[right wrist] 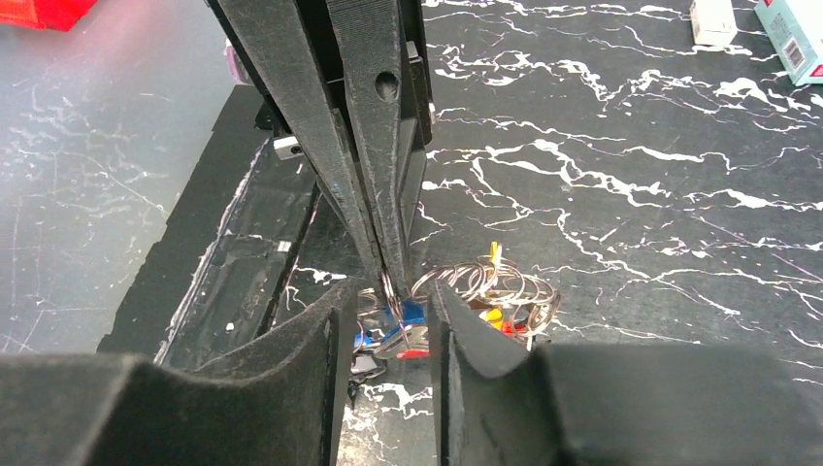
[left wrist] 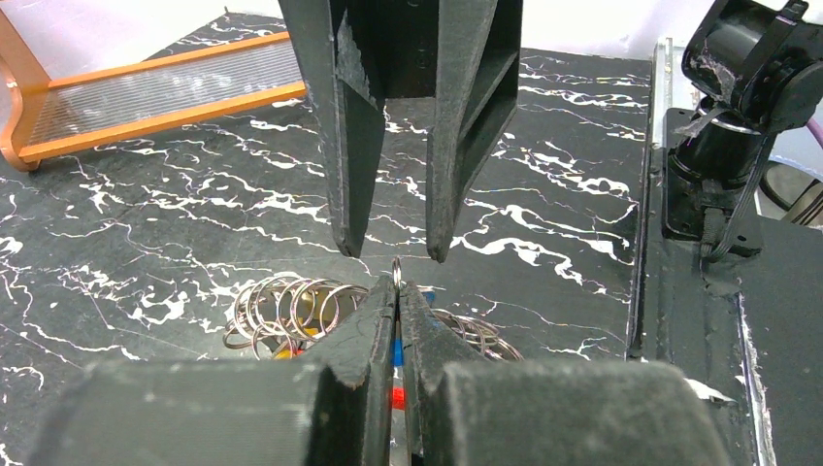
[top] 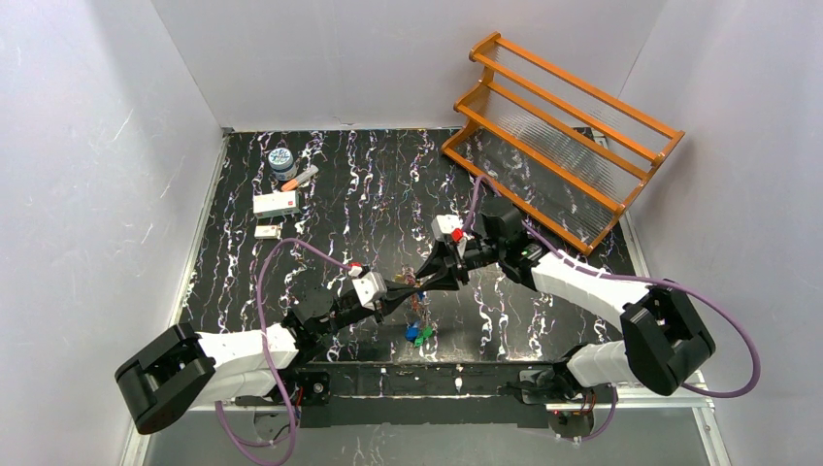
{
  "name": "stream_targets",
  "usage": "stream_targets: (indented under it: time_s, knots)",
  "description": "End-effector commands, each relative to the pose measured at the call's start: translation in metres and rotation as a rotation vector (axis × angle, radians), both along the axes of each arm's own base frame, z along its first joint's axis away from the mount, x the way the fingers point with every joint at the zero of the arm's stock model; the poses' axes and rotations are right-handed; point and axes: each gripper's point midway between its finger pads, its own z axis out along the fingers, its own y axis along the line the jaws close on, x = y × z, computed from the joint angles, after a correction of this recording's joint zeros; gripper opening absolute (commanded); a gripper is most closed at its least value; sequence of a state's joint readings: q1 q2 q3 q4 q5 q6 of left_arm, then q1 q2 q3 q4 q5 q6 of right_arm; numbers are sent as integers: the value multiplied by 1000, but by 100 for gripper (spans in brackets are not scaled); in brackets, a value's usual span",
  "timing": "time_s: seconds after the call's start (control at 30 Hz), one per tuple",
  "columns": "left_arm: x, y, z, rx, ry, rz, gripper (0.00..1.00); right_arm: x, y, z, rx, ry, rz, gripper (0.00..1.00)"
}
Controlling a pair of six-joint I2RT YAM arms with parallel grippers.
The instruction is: Put the keys on the keyring
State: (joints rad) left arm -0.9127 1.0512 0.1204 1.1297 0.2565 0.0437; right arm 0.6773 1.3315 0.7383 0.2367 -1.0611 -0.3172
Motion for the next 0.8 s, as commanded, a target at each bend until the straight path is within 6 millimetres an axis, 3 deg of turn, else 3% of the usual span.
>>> stream_targets:
  time_s: [0.0, 0.23, 0.4, 0.63, 0.67, 0.77]
  knots:
    - [-1, -5, 37, -98, -72, -20, 0, -6, 3, 1, 20, -8, 46, 37]
    - [1, -1, 42, -111, -89, -1, 0, -7, 3, -2, 18, -13, 49, 24]
    - [-1, -3, 44, -117, -81, -17, 0, -10, 3, -2, 24, -10, 73, 1]
    - [1, 1, 45, -127, -76, 10, 0, -11, 0, -5, 3, -3, 65, 1]
    - [3, 3, 45, -129, -74, 24, 3, -9, 0, -5, -6, -10, 52, 1]
    - [9, 12, 41, -121, -62, 83, 35, -3, -3, -10, -49, -21, 11, 1]
